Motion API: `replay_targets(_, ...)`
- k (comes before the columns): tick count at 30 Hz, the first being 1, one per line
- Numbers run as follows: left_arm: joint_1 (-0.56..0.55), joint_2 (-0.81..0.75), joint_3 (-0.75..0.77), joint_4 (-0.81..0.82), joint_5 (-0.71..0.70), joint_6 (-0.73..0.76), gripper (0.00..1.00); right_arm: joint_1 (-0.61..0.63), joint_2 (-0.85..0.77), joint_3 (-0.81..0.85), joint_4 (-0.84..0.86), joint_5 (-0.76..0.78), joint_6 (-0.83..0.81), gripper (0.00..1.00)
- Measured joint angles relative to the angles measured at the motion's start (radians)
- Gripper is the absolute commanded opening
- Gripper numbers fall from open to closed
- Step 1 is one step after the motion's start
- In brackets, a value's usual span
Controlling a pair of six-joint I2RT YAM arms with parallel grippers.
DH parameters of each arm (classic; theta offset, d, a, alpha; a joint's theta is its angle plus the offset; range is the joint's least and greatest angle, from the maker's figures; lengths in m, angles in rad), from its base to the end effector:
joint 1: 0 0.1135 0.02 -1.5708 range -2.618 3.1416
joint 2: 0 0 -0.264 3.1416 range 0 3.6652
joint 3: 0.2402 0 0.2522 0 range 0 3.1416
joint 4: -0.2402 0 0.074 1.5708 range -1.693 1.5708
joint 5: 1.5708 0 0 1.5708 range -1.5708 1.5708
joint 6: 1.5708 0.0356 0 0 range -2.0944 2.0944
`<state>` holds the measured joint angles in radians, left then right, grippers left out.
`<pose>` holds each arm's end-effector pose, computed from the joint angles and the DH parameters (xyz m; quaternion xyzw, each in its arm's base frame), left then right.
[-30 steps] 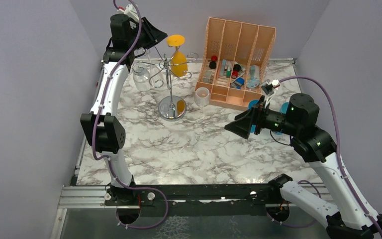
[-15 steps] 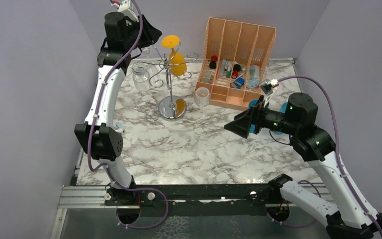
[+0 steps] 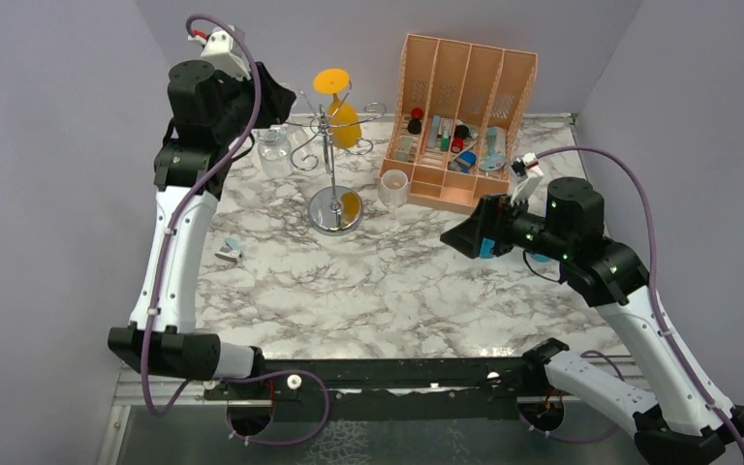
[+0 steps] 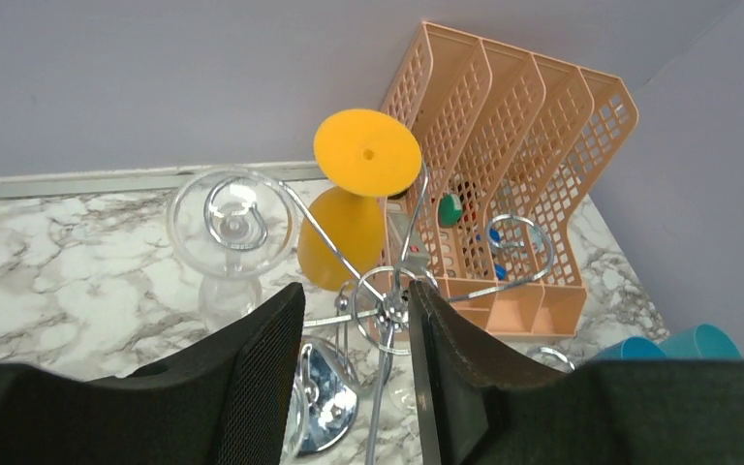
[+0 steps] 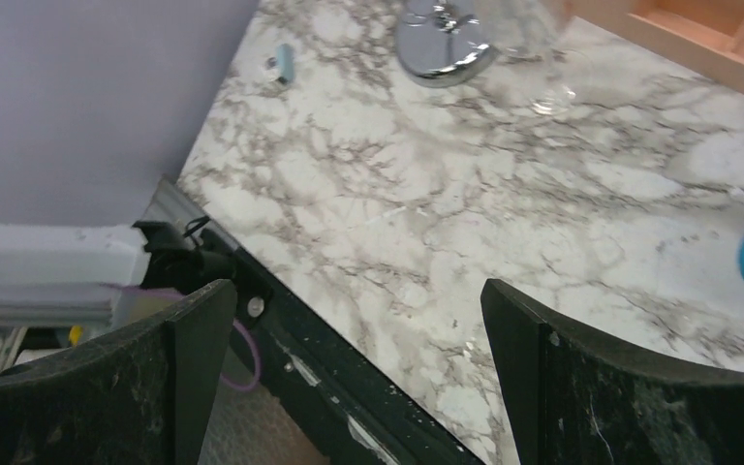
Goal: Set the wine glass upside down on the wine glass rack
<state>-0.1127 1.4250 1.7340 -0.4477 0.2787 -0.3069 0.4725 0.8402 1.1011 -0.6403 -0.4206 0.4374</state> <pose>0.3009 -0.0439 0.4914 0.0183 0.7524 -0.2379 0.6140 0.1394 0.0876 0.3918 -0.1313 0.8073 0.3963 0.4170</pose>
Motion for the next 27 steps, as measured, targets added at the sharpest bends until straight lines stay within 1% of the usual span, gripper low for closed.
replay_targets(5,0.000,-0.142,-0.117,-0.024,0.000,0.029,0.54,0.000,0.047,0.043,-0.086,0.176,0.019,1.00)
replay_targets(9,0.000,-0.241,-0.229,-0.057,0.001,0.052,0.55,0.000,0.063,0.060,-0.123,0.258,0.018,0.99)
replay_targets(10,0.000,-0.241,-0.229,-0.057,0.001,0.052,0.55,0.000,0.069,0.063,-0.129,0.273,0.015,0.97)
replay_targets(14,0.000,-0.348,-0.360,-0.082,0.010,0.057,0.55,0.000,0.116,0.091,-0.168,0.335,-0.011,0.90)
replay_targets(17,0.000,-0.415,-0.420,-0.094,0.022,0.057,0.56,0.000,0.161,0.101,-0.186,0.403,-0.040,0.86)
replay_targets(19,0.000,-0.454,-0.444,-0.096,0.031,0.056,0.56,0.000,0.192,0.107,-0.200,0.453,-0.061,0.81)
replay_targets(24,-0.009,-0.537,-0.488,-0.094,0.077,0.050,0.58,0.000,0.260,0.110,-0.206,0.578,-0.122,0.64)
replay_targets(27,-0.021,-0.562,-0.512,-0.093,0.112,0.047,0.58,0.000,0.306,0.116,-0.203,0.632,-0.152,0.60)
